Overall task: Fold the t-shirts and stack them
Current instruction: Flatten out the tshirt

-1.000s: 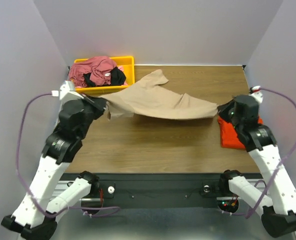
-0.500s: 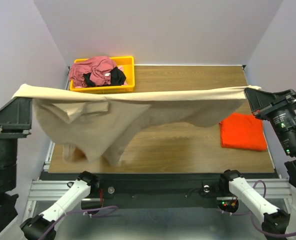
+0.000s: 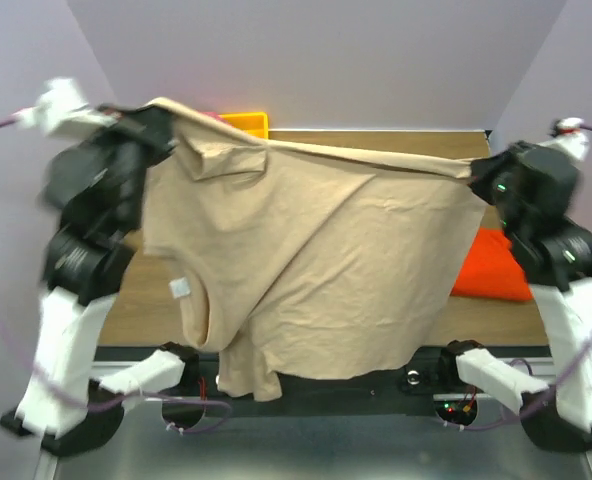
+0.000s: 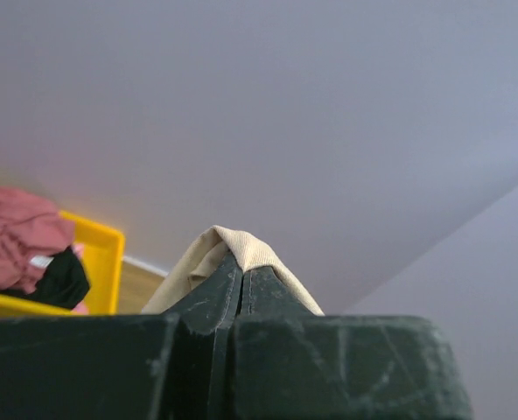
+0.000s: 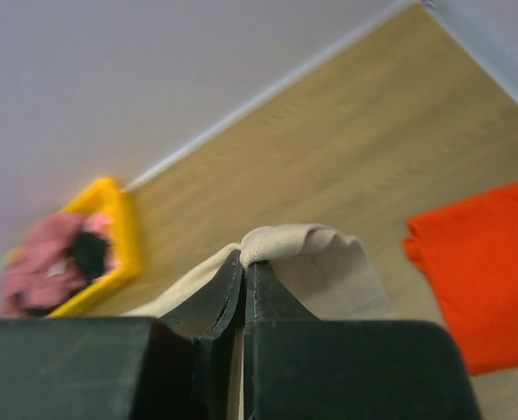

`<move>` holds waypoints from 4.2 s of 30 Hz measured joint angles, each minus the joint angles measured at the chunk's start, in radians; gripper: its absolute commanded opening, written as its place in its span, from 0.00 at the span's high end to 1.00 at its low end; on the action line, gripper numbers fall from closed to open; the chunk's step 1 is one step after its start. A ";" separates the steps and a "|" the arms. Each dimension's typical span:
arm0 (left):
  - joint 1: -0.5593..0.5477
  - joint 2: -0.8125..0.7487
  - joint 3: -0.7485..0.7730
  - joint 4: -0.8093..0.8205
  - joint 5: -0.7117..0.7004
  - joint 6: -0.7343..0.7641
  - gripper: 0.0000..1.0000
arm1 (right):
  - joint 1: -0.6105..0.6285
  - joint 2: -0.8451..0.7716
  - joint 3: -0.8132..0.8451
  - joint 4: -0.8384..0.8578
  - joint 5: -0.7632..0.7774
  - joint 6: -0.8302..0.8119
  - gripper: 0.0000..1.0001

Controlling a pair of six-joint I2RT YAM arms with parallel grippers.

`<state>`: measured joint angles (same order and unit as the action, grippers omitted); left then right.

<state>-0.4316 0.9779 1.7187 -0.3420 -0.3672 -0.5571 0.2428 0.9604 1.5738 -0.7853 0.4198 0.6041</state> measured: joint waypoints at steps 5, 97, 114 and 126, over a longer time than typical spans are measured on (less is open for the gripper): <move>0.029 0.377 -0.106 0.139 0.027 0.024 0.79 | -0.008 0.246 -0.200 0.055 0.155 0.021 0.95; -0.010 1.162 -0.199 0.316 0.132 0.043 0.01 | -0.190 1.038 -0.198 0.369 -0.150 -0.118 0.00; 0.007 1.297 0.075 0.197 0.105 0.055 0.01 | -0.219 1.077 -0.117 0.357 -0.235 -0.190 0.00; -0.090 0.704 -0.359 0.177 0.099 0.015 0.01 | -0.222 0.486 -0.425 0.357 -0.379 -0.184 0.00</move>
<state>-0.5220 1.6817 1.3594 -0.1646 -0.2680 -0.5419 0.0212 1.4460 1.1488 -0.4286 0.0410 0.4198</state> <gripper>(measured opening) 0.986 0.998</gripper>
